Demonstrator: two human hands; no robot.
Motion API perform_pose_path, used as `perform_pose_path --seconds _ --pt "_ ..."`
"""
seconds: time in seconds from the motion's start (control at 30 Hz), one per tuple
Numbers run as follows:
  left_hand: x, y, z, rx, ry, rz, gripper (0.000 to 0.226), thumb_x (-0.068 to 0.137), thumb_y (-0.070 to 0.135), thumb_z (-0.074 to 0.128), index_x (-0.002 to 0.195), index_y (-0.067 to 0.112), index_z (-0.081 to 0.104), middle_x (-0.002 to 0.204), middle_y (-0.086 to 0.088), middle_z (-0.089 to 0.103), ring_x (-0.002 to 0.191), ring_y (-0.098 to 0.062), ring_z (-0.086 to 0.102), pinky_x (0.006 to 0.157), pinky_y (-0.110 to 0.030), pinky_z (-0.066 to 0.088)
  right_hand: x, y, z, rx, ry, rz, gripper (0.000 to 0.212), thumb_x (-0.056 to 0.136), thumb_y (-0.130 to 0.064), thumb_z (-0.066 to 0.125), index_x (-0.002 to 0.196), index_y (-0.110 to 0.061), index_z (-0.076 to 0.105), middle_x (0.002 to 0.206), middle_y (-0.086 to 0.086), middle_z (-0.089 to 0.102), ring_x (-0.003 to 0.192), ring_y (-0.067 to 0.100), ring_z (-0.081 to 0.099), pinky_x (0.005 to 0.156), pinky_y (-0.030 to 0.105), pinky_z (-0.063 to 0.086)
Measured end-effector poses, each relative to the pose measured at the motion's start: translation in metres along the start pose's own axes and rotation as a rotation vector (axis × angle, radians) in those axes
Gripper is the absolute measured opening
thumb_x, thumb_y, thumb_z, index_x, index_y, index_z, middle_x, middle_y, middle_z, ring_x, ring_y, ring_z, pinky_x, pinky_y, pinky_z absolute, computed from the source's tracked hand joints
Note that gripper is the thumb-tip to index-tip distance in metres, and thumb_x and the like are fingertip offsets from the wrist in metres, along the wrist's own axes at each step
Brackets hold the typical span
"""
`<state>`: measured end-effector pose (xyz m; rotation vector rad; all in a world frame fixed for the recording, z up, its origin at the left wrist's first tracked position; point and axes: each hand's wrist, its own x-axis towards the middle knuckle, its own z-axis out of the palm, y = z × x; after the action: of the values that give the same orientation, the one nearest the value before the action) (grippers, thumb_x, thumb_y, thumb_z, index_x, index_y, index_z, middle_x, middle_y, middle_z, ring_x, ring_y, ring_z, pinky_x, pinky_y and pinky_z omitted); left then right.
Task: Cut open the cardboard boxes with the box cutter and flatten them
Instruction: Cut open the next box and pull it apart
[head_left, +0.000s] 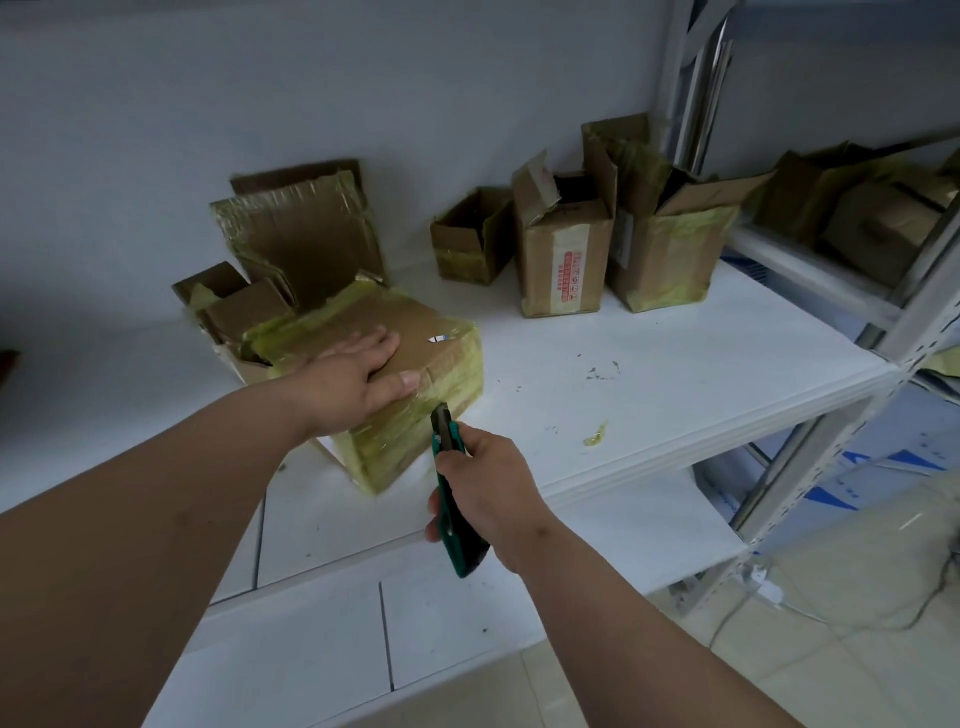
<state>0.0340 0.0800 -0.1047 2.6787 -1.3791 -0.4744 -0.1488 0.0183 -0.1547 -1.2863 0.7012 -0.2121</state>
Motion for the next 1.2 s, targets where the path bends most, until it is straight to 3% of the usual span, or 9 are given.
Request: perform_pose_path --seconds 0.23,0.33,0.4,0.5,0.57,0.67,0.77,0.97,1.2 --pt "-0.005 0.002 0.005 0.0 0.091 -0.004 0.081 0.089 0.069 0.034 0.156 0.029 0.014 0.164 0.008 0.004 0.151 -0.014 0.002 0.122 -0.048 0.006 -0.013 0.003 0.009 -0.008 -0.091 0.033 0.023 0.098 -0.005 0.037 0.104 -0.018 0.056 0.066 0.013 0.057 0.043 0.025 0.059 0.051 0.029 0.055" --pt "-0.014 0.007 0.008 -0.158 0.178 -0.021 0.077 0.089 0.062 0.05 0.152 0.024 0.028 0.161 0.003 0.022 0.145 -0.02 0.026 0.118 -0.04 0.023 -0.013 0.004 0.005 0.013 -0.068 0.044 0.025 0.099 -0.006 0.039 0.105 -0.02 0.058 0.063 0.012 0.058 0.043 0.026 0.058 0.056 0.033 0.055" --pt "-0.02 0.003 0.001 -0.366 0.119 -0.033 0.073 0.083 0.055 0.066 0.144 0.028 0.037 0.154 0.004 0.034 0.13 -0.02 0.043 0.107 -0.034 0.037 -0.011 0.004 0.0 0.029 -0.042 0.05 0.028 0.099 -0.006 0.042 0.113 -0.022 0.059 0.06 0.012 0.059 0.043 0.027 0.058 0.056 0.034 0.055" --pt "-0.033 -0.005 -0.019 -0.387 -0.127 -0.002 0.077 0.079 0.034 0.08 0.144 0.04 0.038 0.157 0.016 0.022 0.134 -0.011 0.034 0.106 -0.03 0.036 -0.004 0.0 -0.008 0.073 0.01 0.041 0.034 0.097 -0.004 0.045 0.127 -0.016 0.057 0.058 0.013 0.06 0.044 0.027 0.058 0.053 0.035 0.056" --pt "-0.036 -0.007 -0.026 -0.266 -0.173 0.045 0.079 0.082 0.025 0.078 0.146 0.044 0.035 0.158 0.022 0.016 0.142 -0.007 0.023 0.112 -0.027 0.026 0.004 -0.004 -0.012 0.109 0.042 0.028 0.037 0.097 -0.003 0.046 0.132 -0.012 0.056 0.058 0.013 0.06 0.045 0.027 0.058 0.053 0.036 0.055" --pt "-0.034 -0.006 -0.022 -0.129 -0.103 0.119 0.066 0.092 0.036 0.065 0.148 0.044 0.031 0.16 0.021 0.011 0.147 -0.002 0.01 0.114 -0.023 0.009 0.013 -0.009 -0.017 0.116 0.044 0.03 0.037 0.096 -0.003 0.046 0.13 -0.011 0.057 0.057 0.012 0.059 0.046 0.027 0.057 0.056 0.037 0.054" --pt "-0.029 -0.008 -0.013 -0.112 -0.074 0.139 0.059 0.096 0.038 0.057 0.149 0.043 0.03 0.16 0.02 0.009 0.147 0.0 0.003 0.119 -0.027 0.003 0.013 -0.009 -0.018 0.098 0.017 0.042 0.035 0.096 -0.003 0.045 0.127 -0.011 0.059 0.057 0.013 0.059 0.047 0.028 0.057 0.055 0.036 0.054" --pt "-0.025 -0.016 -0.008 -0.095 -0.051 0.18 0.057 0.098 0.038 0.052 0.148 0.045 0.026 0.16 0.018 0.008 0.147 0.0 0.0 0.123 -0.033 0.005 0.006 -0.003 -0.022 0.064 -0.037 0.037 0.034 0.096 -0.002 0.044 0.122 -0.014 0.061 0.058 0.017 0.059 0.043 0.027 0.056 0.046 0.029 0.051" --pt "-0.024 -0.018 -0.004 -0.066 -0.021 0.197 0.056 0.097 0.042 0.049 0.147 0.049 0.025 0.159 0.021 0.008 0.146 0.001 0.0 0.122 -0.033 0.008 -0.009 0.013 -0.019 0.049 -0.131 0.029 0.033 0.097 -0.003 0.043 0.109 -0.026 0.065 0.059 0.016 0.058 0.045 0.028 0.054 0.052 0.034 0.053"
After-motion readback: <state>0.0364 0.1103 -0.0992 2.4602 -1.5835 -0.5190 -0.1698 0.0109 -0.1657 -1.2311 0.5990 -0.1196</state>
